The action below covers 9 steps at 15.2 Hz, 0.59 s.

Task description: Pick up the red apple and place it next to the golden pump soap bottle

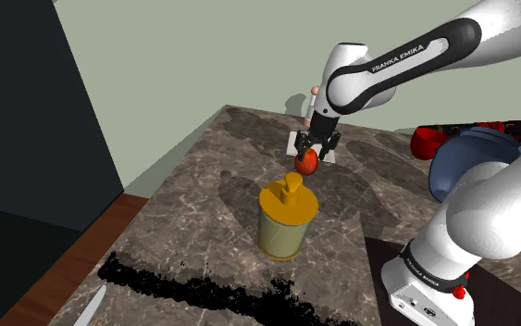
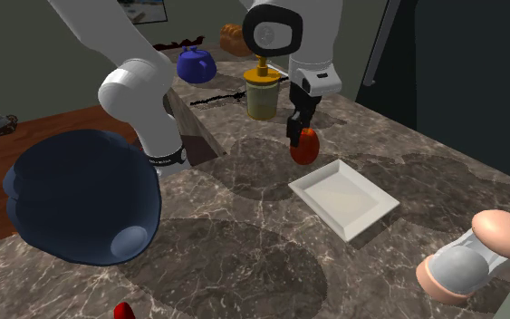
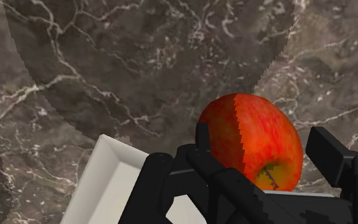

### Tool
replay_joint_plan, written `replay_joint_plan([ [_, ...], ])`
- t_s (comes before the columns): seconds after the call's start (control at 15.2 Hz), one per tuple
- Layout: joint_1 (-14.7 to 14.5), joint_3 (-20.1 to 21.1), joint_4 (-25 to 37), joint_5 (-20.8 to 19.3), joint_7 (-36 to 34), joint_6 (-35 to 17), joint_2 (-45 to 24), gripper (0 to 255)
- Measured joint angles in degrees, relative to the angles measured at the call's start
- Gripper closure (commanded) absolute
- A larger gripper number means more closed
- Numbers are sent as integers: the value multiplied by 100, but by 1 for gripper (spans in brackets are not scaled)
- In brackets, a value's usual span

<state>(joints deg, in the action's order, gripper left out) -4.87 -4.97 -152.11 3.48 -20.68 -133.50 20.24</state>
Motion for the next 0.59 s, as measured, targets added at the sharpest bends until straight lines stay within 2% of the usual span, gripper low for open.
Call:
replay_joint_plan([
  [0.59,34,26,320,-65,-79,748,417,255],
])
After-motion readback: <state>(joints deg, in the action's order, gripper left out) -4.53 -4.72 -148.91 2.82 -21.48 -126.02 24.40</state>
